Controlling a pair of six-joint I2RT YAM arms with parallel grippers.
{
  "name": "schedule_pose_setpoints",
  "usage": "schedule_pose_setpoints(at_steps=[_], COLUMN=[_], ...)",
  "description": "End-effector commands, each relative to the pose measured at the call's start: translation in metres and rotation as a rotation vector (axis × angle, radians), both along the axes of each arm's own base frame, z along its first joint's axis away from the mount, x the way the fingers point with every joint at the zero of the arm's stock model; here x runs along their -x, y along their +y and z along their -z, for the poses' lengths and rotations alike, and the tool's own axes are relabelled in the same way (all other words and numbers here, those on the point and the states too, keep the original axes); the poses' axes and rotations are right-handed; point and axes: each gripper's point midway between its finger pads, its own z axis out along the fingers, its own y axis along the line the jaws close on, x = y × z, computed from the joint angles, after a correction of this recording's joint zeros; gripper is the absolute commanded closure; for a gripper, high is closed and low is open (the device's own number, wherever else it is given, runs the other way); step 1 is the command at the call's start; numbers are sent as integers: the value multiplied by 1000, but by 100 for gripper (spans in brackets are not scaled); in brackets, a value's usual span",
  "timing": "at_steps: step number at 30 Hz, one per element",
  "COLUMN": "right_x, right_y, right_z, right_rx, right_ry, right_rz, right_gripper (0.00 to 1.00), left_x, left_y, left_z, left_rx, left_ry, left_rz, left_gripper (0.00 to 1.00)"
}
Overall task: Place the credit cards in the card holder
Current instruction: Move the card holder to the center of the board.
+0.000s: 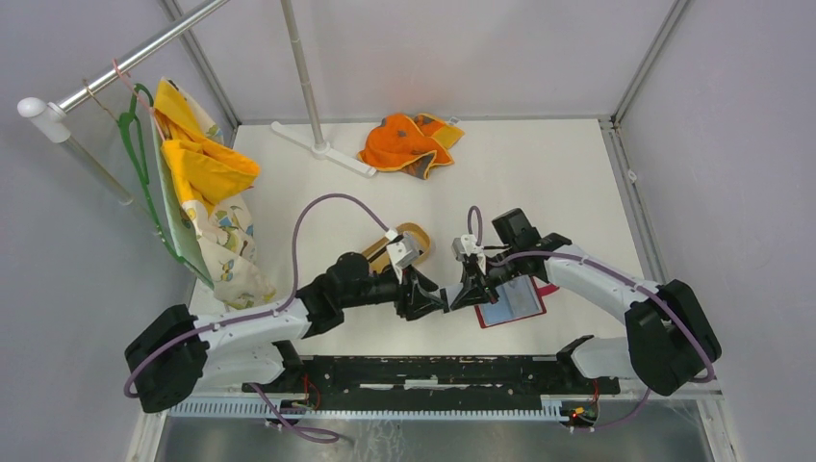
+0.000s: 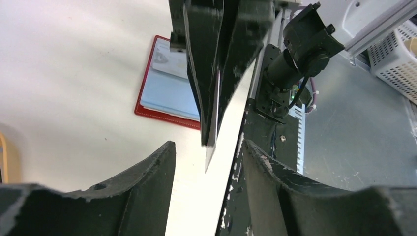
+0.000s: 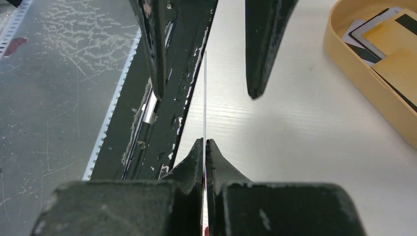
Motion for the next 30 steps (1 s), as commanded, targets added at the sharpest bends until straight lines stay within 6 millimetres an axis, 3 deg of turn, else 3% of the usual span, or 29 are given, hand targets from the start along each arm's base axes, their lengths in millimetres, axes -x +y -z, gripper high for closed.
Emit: schedule_pose_setpoints(at_steps=[1, 6, 12, 21, 26, 28, 30], right_x=[1, 1, 1, 0, 0, -1, -2], right_y=[4, 5, 6, 6, 6, 6, 6], right_z=[-27, -26, -25, -23, -21, -20, -19], right_rx=[-106, -114, -111, -105, -100, -98, -90], right_ry=[7, 41, 52, 69, 72, 68, 60], right_rz=[-38, -30, -28, -21, -19, -17, -12], right_gripper=[100, 100, 100, 100, 100, 100, 91], left_x=[-1, 2, -4, -6, -4, -4, -4], left_y=[12, 21, 13, -2, -11, -13, -14], left_z=[-30, -39, -40, -39, -39, -38, -36], left_rx=[198, 296, 305, 313, 308, 303, 298], left_ry=[-50, -41, -33, -7, 4, 7, 11], left_rz=[-78, -111, -116, -78, -40, -28, -29], left_gripper=[39, 35, 36, 48, 73, 93, 98])
